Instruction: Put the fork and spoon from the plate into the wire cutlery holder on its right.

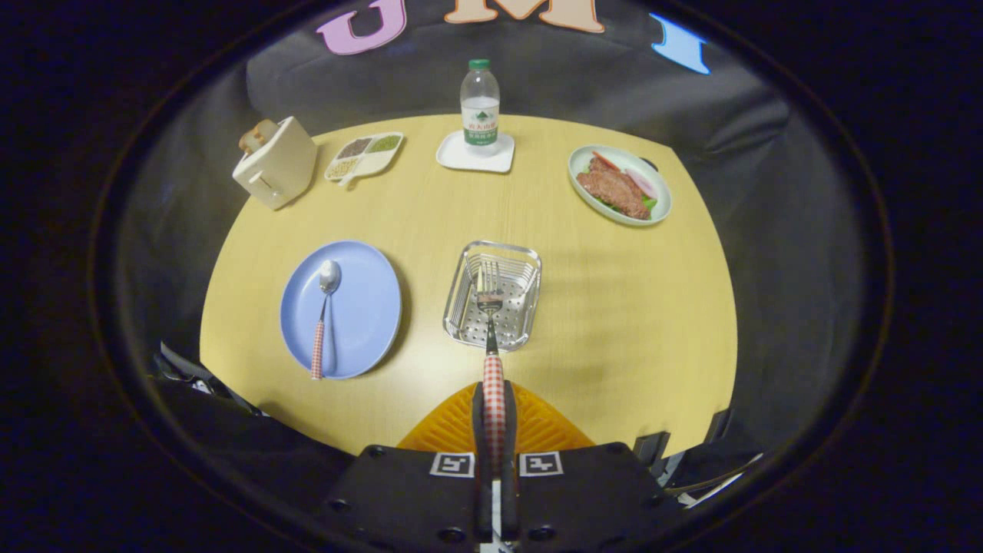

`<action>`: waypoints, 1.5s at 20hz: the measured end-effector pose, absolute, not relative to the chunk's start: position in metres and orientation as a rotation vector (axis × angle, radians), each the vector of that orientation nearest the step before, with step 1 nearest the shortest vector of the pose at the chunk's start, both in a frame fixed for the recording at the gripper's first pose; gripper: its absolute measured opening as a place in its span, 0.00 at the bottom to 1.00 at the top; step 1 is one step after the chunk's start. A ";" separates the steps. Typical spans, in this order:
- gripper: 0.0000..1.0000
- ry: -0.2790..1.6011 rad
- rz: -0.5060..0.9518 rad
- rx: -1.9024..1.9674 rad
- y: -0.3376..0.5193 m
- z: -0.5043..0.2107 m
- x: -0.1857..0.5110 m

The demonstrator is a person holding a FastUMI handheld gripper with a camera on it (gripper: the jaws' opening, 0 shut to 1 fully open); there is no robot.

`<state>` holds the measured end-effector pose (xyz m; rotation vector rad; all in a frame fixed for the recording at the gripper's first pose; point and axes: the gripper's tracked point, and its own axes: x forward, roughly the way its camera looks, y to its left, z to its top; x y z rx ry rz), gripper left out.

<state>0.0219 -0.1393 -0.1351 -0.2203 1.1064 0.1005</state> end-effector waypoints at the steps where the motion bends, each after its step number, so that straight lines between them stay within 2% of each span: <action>1: 0.07 1.142 0.101 -0.227 -0.139 -0.138 0.022; 9: 0.11 1.276 0.143 -0.299 -0.132 -0.151 0.033; 15: 0.33 1.234 0.124 -0.222 -0.133 -0.143 0.046; 23: 0.98 0.987 0.079 -0.156 -0.144 -0.097 0.062; 30: 0.98 0.628 0.080 -0.182 -0.118 -0.024 0.076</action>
